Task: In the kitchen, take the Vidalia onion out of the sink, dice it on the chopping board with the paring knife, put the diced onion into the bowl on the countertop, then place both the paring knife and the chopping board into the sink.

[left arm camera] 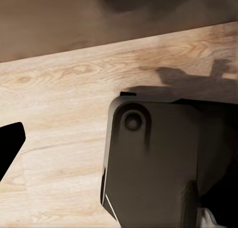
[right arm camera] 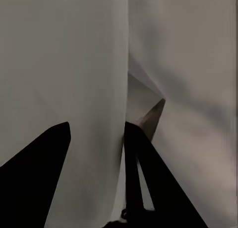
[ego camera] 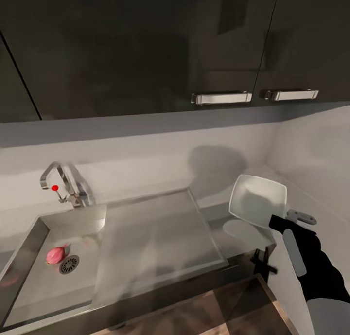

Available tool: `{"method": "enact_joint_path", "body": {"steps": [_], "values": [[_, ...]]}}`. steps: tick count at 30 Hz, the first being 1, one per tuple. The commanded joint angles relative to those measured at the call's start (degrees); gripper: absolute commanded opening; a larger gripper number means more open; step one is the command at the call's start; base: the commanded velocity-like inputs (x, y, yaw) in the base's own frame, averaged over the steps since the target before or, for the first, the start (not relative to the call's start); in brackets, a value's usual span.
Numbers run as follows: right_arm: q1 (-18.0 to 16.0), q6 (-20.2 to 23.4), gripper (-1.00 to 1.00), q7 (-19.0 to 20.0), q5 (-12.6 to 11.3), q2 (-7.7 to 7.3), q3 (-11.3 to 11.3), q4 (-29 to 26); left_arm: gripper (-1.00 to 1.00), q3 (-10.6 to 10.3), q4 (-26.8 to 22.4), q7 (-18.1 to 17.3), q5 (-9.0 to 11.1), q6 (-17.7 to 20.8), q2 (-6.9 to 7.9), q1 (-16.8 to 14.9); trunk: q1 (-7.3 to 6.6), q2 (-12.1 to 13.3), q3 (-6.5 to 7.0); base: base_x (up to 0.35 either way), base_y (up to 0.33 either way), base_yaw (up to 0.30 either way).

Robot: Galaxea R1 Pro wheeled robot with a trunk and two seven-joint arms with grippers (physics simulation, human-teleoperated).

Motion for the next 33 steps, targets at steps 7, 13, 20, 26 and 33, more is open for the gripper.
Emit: {"method": "enact_joint_path", "body": {"steps": [7,13,20,26,33], "values": [[-0.04,0.24,-1.00,-0.57,-0.54,-0.03,0.03,-0.97,1.00,0.11,0.30,0.00,0.08,-0.10,-0.06,-0.02,0.04,-0.11,0.52,0.000,0.000,0.000],[-0.04,0.25,-1.00,-0.59,-0.45,0.07,0.09,-1.04,1.00,0.09,0.75,0.00,0.05,-0.18,-0.06,-0.02,0.04,-0.11,1.06,0.000,0.000,0.000],[-0.04,0.25,-1.00,-0.59,-0.44,0.15,0.10,-1.09,1.00,0.09,1.01,0.00,0.05,-0.18,-0.06,0.01,0.04,-0.11,1.69,0.000,0.000,0.000],[-0.04,0.25,-1.00,-0.59,-0.44,0.13,0.10,-1.10,1.00,0.09,1.13,0.00,0.13,-0.18,-0.06,-0.01,0.04,-0.11,2.23,0.000,0.000,0.000],[-0.04,0.33,-1.00,-0.59,-0.44,0.15,0.10,-1.49,1.00,0.09,1.24,0.00,0.11,-0.18,-0.06,-0.01,0.04,-0.11,2.86,-0.013,0.000,0.000]]}}
